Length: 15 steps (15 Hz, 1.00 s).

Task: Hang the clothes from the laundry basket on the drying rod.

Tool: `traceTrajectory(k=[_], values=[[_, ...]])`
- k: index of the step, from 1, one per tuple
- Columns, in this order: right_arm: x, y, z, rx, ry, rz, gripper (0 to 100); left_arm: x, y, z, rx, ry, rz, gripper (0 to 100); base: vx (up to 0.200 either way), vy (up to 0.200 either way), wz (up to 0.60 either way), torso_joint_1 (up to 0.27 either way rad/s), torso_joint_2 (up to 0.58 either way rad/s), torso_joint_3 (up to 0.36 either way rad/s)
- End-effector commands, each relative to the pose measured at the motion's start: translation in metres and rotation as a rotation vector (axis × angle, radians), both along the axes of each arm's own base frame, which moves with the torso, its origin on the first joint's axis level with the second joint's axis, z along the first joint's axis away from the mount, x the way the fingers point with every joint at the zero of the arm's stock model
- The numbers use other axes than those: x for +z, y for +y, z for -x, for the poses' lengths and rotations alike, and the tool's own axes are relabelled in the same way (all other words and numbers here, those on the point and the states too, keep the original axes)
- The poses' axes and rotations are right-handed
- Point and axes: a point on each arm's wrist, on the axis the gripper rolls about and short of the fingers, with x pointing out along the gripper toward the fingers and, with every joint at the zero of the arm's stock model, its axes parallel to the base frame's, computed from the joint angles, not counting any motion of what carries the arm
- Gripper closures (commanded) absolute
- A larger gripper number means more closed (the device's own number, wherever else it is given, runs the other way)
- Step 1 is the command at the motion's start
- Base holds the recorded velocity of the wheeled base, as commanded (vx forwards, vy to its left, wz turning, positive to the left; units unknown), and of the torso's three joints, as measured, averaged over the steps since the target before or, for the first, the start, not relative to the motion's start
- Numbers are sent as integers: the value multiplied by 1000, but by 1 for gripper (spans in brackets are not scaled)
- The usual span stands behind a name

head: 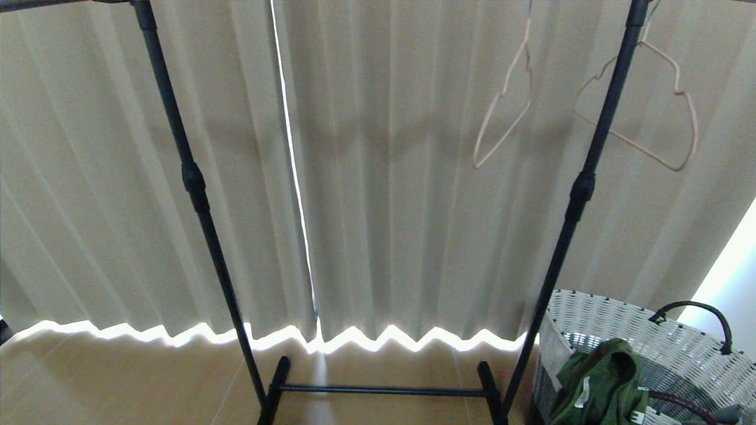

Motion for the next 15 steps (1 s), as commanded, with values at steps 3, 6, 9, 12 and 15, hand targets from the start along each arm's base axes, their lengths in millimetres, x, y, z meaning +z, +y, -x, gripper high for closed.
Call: traceTrajectory(k=[3,6,9,12,15], values=[[0,0,0,1,1,0,0,0,0,0,0,1,1,0,0,-200,0,1,2,1],[0,0,0,1,1,0,0,0,0,0,0,1,1,0,0,-200,0,4,4,1],[0,0,0,1,1,0,0,0,0,0,0,1,1,0,0,-200,0,2,1,2],[0,0,0,1,1,0,0,0,0,0,2,1,-1,0,0,-200,0,4,5,1],[0,0,0,-1,1,0,0,0,0,0,0,1,-1,0,0,0,0,0,0,0]])
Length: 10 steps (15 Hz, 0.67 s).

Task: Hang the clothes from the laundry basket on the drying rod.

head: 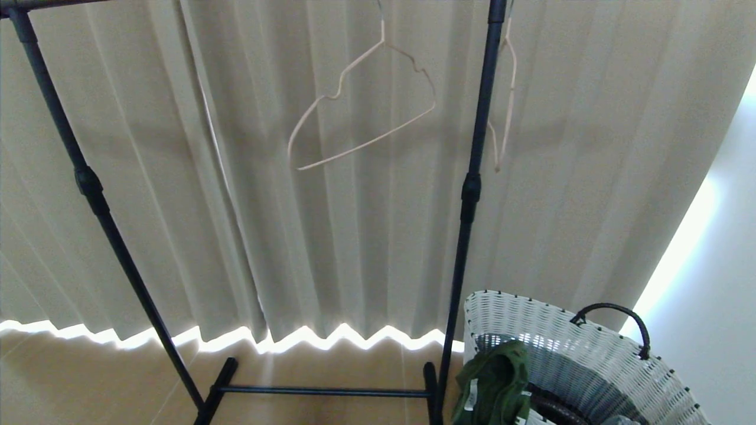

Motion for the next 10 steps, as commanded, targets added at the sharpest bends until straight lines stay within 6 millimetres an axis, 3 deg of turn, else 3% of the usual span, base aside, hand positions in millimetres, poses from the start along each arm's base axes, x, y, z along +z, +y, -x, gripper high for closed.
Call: traceTrajectory(k=[1,10], values=[[0,0,0,2,2,0,0,0,0,0,0,0,1,0,0,0,0,0,0,0],[0,0,0,3,1,8,0,0,0,0,0,0,1,0,0,0,0,0,0,0]])
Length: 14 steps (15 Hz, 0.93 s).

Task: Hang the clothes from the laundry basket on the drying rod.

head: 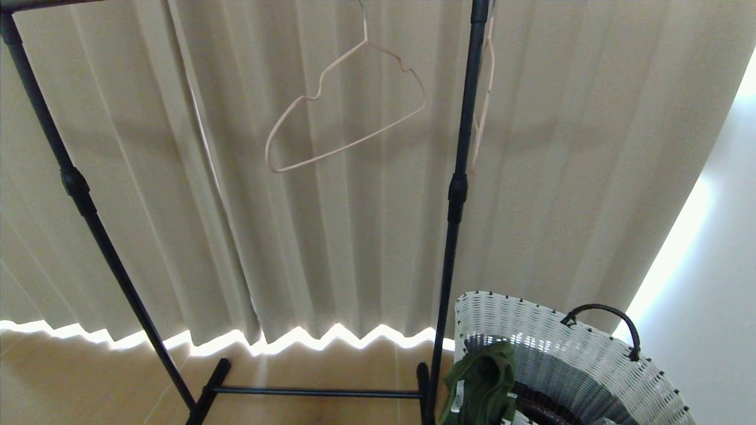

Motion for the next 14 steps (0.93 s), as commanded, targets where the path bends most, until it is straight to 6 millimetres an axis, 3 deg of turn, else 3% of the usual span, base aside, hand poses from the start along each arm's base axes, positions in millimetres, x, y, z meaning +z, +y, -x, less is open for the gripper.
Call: traceTrajectory(k=[1,8,11,12,14], values=[[-1,0,0,-3,4,6,0,0,0,0,0,0,1,0,0,0,0,0,0,0],[7,-1,2,-56,-17,106,0,0,0,0,-1,0,2,0,0,0,0,0,0,0],[12,-2,0,-28,73,174,0,0,0,0,-1,0,2,0,0,0,0,0,0,0],[23,-2,-4,19,140,180,0,0,0,0,-1,0,2,0,0,0,0,0,0,0],[43,-1,-28,86,329,207,0,0,0,0,-1,0,2,0,0,0,0,0,0,0]])
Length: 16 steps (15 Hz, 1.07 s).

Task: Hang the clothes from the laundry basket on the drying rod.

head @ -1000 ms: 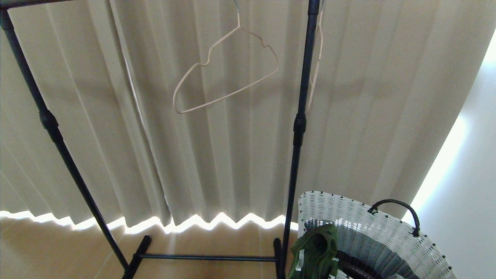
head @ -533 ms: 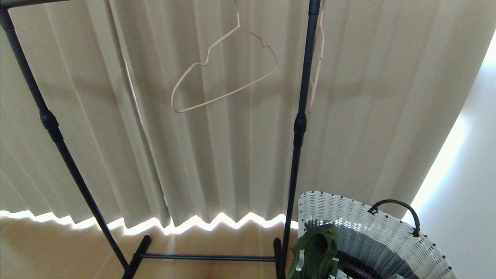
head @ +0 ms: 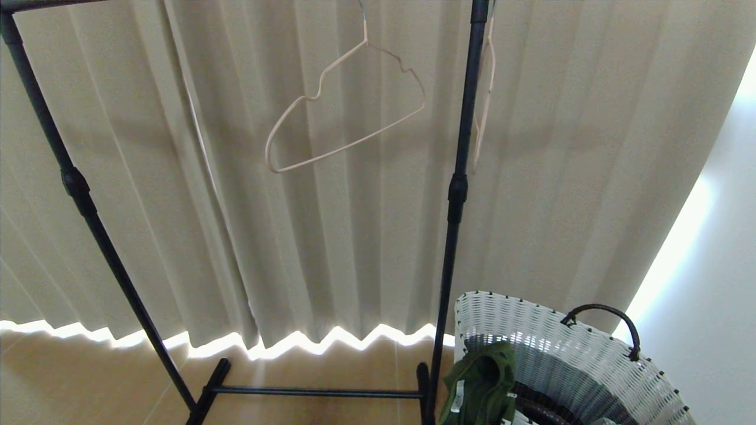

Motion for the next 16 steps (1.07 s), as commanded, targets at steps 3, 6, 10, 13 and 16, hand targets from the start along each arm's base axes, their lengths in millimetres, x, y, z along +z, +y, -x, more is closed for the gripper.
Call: traceTrajectory(k=[3,6,10,13,16], values=[[16,6,-62,77,512,136,0,0,0,0,1,0,0,0,0,0,0,0,0,0],[4,8,-89,106,742,317,0,0,0,0,2,0,0,0,0,0,0,0,0,0],[-4,11,-116,188,798,467,0,0,0,0,1,0,0,0,0,0,0,0,0,0],[-12,15,-135,225,833,501,0,0,0,0,1,0,0,0,0,0,0,0,0,0],[-13,19,-141,250,826,512,0,0,0,0,2,0,0,0,0,0,0,0,0,0]])
